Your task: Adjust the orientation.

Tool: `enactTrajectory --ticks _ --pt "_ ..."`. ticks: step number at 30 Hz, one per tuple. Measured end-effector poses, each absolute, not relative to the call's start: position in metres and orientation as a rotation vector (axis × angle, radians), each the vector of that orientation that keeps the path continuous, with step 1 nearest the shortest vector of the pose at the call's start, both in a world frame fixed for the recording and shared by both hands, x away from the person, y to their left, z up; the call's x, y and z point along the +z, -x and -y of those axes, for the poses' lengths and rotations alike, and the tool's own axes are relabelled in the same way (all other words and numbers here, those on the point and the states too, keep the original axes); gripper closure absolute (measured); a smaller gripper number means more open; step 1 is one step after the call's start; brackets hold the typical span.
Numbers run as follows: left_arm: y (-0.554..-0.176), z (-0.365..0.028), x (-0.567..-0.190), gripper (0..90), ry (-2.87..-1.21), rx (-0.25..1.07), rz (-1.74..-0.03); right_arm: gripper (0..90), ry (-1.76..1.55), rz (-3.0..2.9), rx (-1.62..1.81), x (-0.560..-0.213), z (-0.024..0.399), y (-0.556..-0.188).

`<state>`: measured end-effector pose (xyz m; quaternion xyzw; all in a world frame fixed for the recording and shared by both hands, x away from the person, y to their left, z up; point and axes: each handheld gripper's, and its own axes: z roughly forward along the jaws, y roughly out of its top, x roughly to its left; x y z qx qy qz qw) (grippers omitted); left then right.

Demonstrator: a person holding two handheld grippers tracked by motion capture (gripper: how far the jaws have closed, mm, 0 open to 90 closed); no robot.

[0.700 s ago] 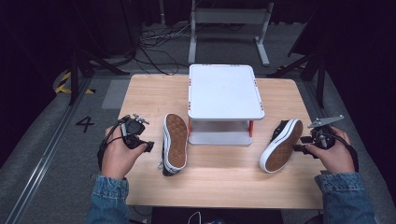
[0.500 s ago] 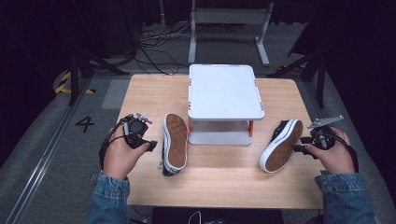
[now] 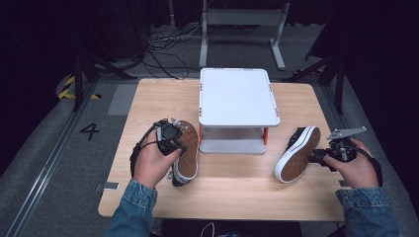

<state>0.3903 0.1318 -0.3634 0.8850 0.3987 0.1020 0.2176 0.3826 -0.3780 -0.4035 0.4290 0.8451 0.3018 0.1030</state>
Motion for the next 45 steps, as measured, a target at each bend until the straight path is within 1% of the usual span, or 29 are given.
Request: enactTrajectory --ticks 2,5,11,17,20,28,32,36,38,39,40,41,43,45 --pt "-0.392 -0.130 -0.368 80.0 -2.468 0.281 -1.114 62.1 -1.236 -2.499 0.899 -0.404 0.377 -0.382" --pt "-0.395 -0.130 -0.374 81.8 -2.485 0.271 -1.136 63.3 -1.204 -2.496 0.919 -0.402 0.376 -0.383" --pt "-0.397 -0.133 -0.378 83.2 -2.486 0.249 -1.153 63.4 -1.220 -2.484 0.879 -0.401 0.373 -0.383" --pt "-0.397 -0.138 -0.377 82.8 -2.510 0.269 -1.157 64.3 -1.255 -2.491 0.834 -0.401 0.373 -0.382" --pt "-0.397 -0.146 -0.378 83.1 -2.527 0.291 -1.205 64.4 -1.253 -2.490 0.839 -0.400 0.373 -0.382" --pt "-0.399 -0.172 -0.387 87.3 -2.574 0.324 -1.344 63.9 -1.241 -2.491 0.844 -0.399 0.369 -0.384" --pt "-0.402 -0.189 -0.398 87.3 -2.589 0.304 -1.432 63.5 -1.229 -2.486 0.854 -0.397 0.367 -0.385" --pt "-0.402 -0.200 -0.402 83.7 -2.563 0.274 -1.477 63.2 -1.228 -2.484 0.857 -0.396 0.366 -0.385" --pt "-0.402 -0.204 -0.398 81.2 -2.548 0.296 -1.490 63.1 -1.224 -2.485 0.856 -0.396 0.365 -0.385" --pt "-0.399 -0.205 -0.391 79.0 -2.523 0.332 -1.503 63.0 -1.215 -2.482 0.860 -0.396 0.365 -0.386" --pt "-0.399 -0.205 -0.391 77.6 -2.523 0.332 -1.503 63.0 -1.215 -2.482 0.860 -0.396 0.365 -0.386" --pt "-0.397 -0.206 -0.385 77.6 -2.501 0.366 -1.510 63.0 -1.213 -2.481 0.858 -0.396 0.365 -0.385" --pt "-0.391 -0.205 -0.372 76.3 -2.467 0.388 -1.480 63.0 -1.215 -2.477 0.858 -0.395 0.366 -0.385" --pt "-0.387 -0.197 -0.362 76.3 -2.469 0.415 -1.416 63.0 -1.217 -2.475 0.857 -0.395 0.366 -0.384"
